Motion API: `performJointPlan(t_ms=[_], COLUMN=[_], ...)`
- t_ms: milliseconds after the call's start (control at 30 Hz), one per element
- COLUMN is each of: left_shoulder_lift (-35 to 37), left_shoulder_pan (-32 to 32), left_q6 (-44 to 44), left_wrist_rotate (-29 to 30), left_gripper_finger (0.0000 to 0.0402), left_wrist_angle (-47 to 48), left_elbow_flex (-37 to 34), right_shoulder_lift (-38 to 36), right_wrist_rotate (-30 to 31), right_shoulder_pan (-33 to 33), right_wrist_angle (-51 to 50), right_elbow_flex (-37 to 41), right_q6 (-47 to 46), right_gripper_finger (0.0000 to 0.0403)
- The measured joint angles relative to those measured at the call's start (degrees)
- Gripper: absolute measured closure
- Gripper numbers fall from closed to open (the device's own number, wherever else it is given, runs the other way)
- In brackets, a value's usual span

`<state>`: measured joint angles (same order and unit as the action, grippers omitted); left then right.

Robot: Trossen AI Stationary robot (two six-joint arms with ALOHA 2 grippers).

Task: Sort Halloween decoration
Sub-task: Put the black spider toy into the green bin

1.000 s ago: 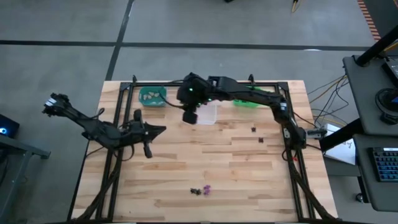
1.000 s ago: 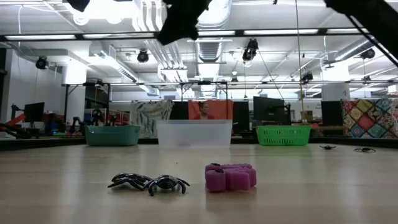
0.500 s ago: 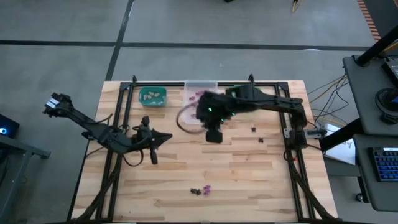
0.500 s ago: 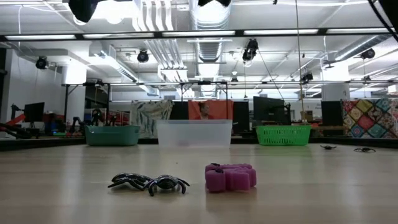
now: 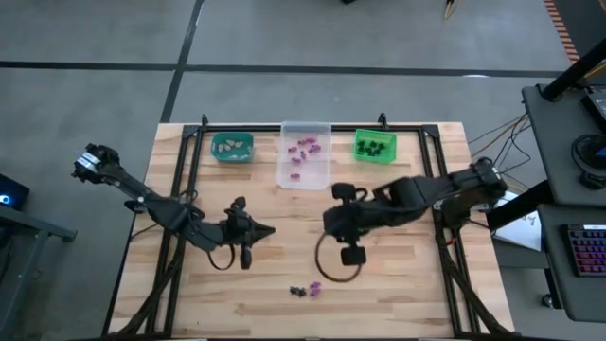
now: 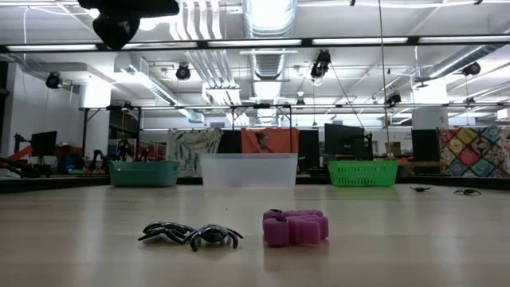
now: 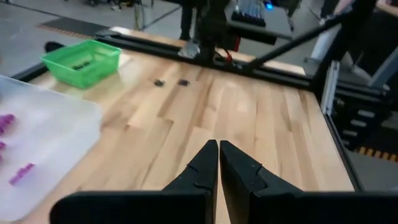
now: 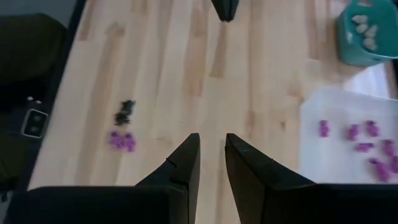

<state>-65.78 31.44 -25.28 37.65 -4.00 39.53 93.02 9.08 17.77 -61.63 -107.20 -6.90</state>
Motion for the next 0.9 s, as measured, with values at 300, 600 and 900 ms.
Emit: performJointPlan(t_ms=[300,600,900], left_shoulder_lift=[-12.7,-28.7,-42.6], left_shoulder_pan=[3.3,5.8,7.2], left_q6=[0.7,2.5,3.8], left_wrist_rotate=[-0.9,-1.1,-4.2], left_gripper_finger=[0.0402,0.0402,0.0402], left_wrist_angle=[0.4,-0.1,-0.3], left_elbow_flex=[5.5,10.5,17.5], right_shoulder_lift=[-4.7,-2.5,3.1], right_wrist_rotate=[3.1,3.0,3.0], right_shoulder_pan=[5.1,7.5,9.0], right_wrist_angle=[17.2,36.8,45.1], right_elbow_flex=[19.6,33.9,37.7], right_q6=[-6.8,-13.3,-16.1], right_gripper_finger=[0.0344,0.0347,0.0347])
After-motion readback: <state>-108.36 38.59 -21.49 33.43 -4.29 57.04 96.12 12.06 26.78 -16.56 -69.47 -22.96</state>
